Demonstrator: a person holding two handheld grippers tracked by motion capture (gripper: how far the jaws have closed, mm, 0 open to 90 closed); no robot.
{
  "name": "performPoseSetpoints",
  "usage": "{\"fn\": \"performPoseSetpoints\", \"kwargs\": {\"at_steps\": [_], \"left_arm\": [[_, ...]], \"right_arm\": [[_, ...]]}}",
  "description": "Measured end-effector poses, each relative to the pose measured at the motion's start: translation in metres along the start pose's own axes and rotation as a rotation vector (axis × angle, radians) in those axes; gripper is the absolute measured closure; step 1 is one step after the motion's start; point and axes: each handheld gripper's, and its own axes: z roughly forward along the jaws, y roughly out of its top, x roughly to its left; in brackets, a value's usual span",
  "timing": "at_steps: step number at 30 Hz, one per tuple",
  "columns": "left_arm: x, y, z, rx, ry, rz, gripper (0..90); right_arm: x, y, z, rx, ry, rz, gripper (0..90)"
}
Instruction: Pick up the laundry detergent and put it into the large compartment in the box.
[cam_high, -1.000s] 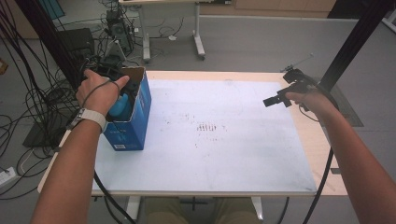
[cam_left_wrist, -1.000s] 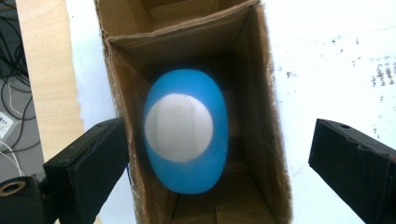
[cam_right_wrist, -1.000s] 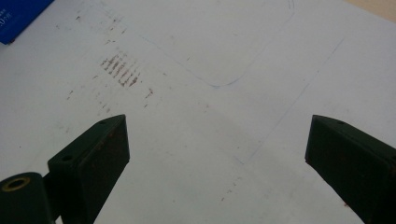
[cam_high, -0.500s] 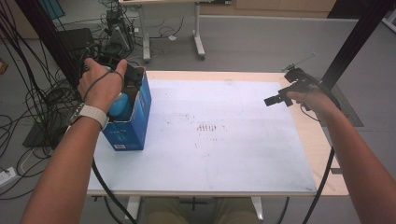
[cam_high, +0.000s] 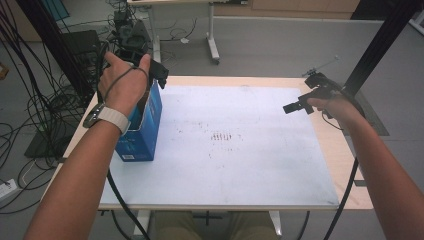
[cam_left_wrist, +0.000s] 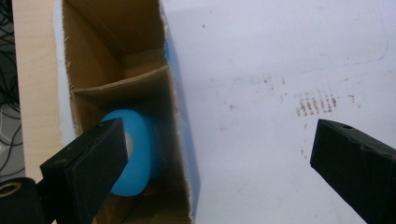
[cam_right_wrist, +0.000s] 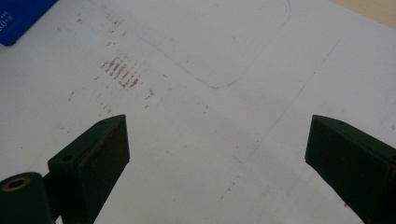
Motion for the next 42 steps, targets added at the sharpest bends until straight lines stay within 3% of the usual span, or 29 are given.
{"fn": "performPoseSetpoints", "kwargs": {"at_steps": [7, 21, 23, 42], "left_arm": [[-0.018, 0.004, 0.003, 0.005, -0.019, 0.016, 4.4], [-0.045, 0.009, 0.011, 0.019, -0.052, 0.096, 4.4], [-0.048, 0.009, 0.013, 0.018, -0.042, 0.11, 4.4], [-0.08, 0.004, 0.034, 0.03, -0.056, 0.124, 4.7]], "right_arm": [[0.0, 0.0, 0.0, -0.001, -0.001, 0.0, 6.3], [0.001, 0.001, 0.001, 0.0, 0.0, -0.002, 6.3], [0.001, 0.001, 0.001, 0.0, 0.0, -0.001, 6.3], [0.001, 0.001, 0.003, 0.003, 0.004, 0.0, 6.3]]}}
